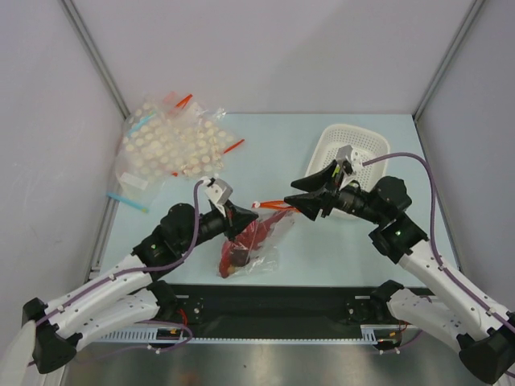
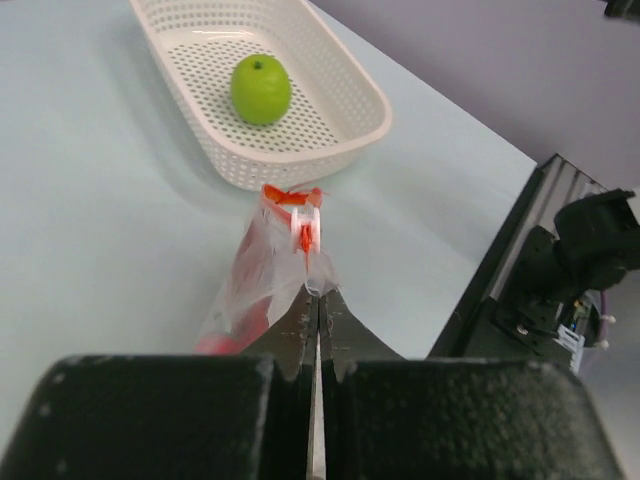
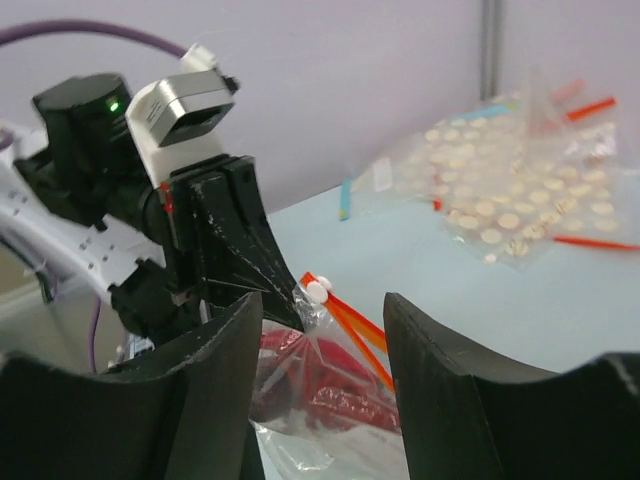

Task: Place the food in the zip-top bag and seal the zipper
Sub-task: Zip the zipper food storage bag at the center of the board.

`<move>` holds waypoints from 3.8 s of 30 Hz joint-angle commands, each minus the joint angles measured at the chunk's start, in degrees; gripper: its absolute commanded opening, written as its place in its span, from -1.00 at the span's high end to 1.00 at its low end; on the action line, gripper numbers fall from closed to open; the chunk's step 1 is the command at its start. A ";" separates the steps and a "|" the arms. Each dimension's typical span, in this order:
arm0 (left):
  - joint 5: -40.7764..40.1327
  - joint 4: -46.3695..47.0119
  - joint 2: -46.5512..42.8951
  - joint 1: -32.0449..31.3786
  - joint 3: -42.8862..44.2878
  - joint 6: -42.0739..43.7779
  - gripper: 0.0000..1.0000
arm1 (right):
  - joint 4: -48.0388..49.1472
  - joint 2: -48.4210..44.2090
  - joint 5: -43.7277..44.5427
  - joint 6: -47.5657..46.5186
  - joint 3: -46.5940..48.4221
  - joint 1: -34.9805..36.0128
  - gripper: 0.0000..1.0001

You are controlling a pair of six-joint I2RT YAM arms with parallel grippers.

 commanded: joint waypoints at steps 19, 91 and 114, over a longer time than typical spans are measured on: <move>3.33 -0.41 -6.26 -11.99 5.04 8.01 0.99 | -2.58 7.36 -22.44 -14.96 4.69 5.64 -0.09; -84.82 -40.91 -28.67 -14.62 6.10 -28.37 0.99 | -21.57 18.88 -6.53 -19.97 15.41 10.92 1.00; -67.08 -6.39 -24.21 -18.06 -1.81 0.45 0.99 | -15.69 16.07 1.12 -14.27 11.37 5.74 1.00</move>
